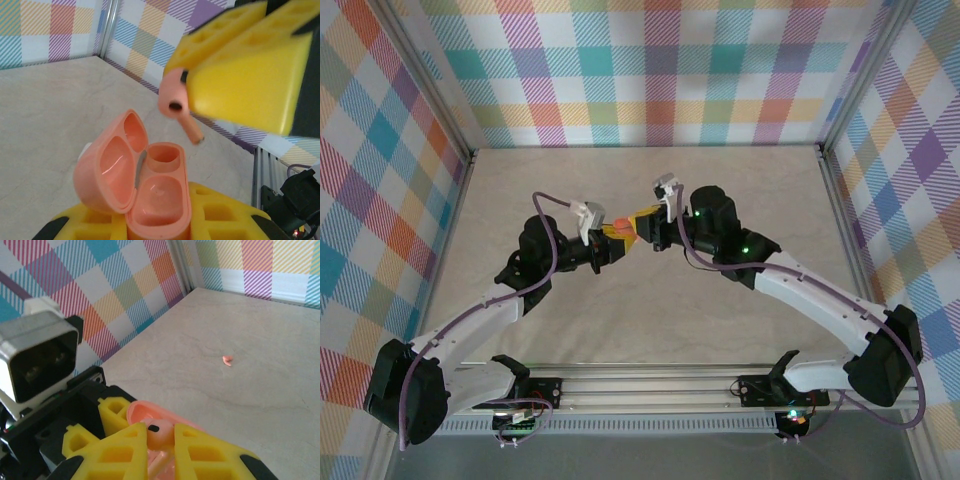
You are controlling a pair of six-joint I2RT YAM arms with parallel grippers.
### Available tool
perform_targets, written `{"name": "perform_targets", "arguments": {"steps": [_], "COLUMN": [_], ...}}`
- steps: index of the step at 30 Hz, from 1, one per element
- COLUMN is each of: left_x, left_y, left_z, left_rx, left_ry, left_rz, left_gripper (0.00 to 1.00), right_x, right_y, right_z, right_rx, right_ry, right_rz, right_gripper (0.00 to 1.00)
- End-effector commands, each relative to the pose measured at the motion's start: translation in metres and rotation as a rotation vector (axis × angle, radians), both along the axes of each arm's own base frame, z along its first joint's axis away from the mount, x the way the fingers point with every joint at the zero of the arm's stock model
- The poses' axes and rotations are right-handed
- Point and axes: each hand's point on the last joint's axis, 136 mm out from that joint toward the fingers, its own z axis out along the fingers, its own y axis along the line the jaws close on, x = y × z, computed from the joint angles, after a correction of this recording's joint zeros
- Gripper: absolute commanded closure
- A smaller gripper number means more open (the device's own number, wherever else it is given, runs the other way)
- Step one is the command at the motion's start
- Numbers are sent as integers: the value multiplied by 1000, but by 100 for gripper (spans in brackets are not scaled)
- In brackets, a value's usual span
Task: Insert the wireless bluetooth earbuds into the charging case
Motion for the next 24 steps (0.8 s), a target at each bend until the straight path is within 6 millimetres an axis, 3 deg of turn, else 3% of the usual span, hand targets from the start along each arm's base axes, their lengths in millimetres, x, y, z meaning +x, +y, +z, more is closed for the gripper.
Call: {"name": "perform_targets", "arguments": {"steps": [1,24], "left_x": [-4,-17], "left_y": [-4,-6], "left_z": [25,30], "left_rx": [-44,-64], "left_ry": [-59,-57], "left_rz": [-25,-75], "left_gripper": [100,100], "right_x": [-3,-9], "right_y": [3,0], "right_z": [4,5], "right_rx": [-3,-62], "right_ry": [-62,-240], "right_rz": [30,81], "right_gripper": [85,86]}}
